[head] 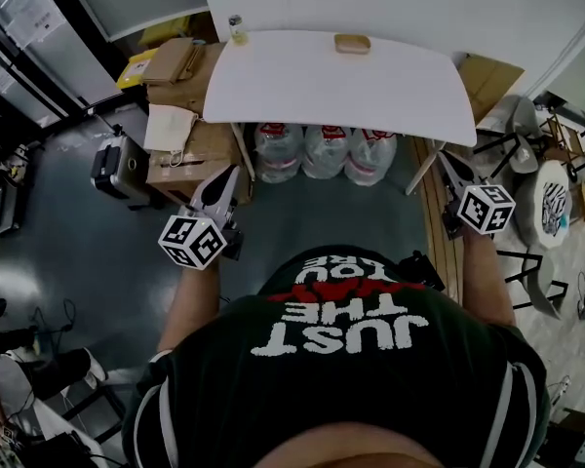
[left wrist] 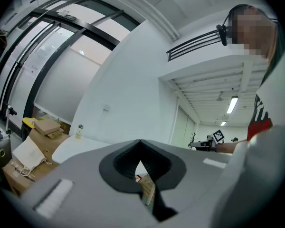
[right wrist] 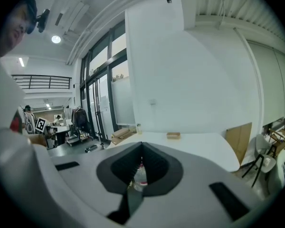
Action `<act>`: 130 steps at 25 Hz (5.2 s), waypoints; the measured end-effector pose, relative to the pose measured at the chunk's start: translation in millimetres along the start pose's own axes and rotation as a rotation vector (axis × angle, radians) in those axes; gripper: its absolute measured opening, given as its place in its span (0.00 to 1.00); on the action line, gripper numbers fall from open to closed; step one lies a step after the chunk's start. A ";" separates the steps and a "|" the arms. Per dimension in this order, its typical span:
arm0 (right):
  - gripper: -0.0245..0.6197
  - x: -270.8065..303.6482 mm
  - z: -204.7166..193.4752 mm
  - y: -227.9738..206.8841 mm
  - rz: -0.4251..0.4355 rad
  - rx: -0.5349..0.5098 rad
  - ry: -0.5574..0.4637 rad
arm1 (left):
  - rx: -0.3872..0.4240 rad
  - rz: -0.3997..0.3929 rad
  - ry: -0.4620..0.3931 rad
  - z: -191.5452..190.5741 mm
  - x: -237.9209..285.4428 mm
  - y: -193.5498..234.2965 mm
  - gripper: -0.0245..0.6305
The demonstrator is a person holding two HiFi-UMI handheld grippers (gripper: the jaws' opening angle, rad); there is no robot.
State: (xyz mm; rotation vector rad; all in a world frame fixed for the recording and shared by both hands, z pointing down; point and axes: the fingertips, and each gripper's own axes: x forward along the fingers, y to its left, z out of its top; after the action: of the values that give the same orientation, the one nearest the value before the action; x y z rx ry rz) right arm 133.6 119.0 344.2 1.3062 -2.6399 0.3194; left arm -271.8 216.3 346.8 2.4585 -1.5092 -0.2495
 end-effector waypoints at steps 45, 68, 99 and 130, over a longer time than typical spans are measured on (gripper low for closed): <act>0.21 528.9 6.1 -304.4 0.165 -0.385 0.206 | 0.086 -0.084 0.291 -111.9 606.7 227.3 0.04; 0.30 670.9 -124.1 -315.4 0.285 -1.145 0.293 | 0.052 -0.125 0.356 -232.6 746.7 290.1 0.04; 0.09 645.9 -25.7 -318.4 0.023 -1.270 0.123 | 0.066 -0.100 0.264 -177.2 741.6 273.3 0.04; 0.08 475.7 249.6 -239.1 -0.167 -1.376 -0.078 | 0.270 -0.145 -0.002 120.0 644.5 142.8 0.04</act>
State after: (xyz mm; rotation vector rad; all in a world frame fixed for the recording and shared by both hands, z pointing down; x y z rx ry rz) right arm 23.8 -451.2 251.4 0.9264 -1.8880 -1.3189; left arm -135.6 -435.4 263.3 2.7823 -1.4506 -0.0776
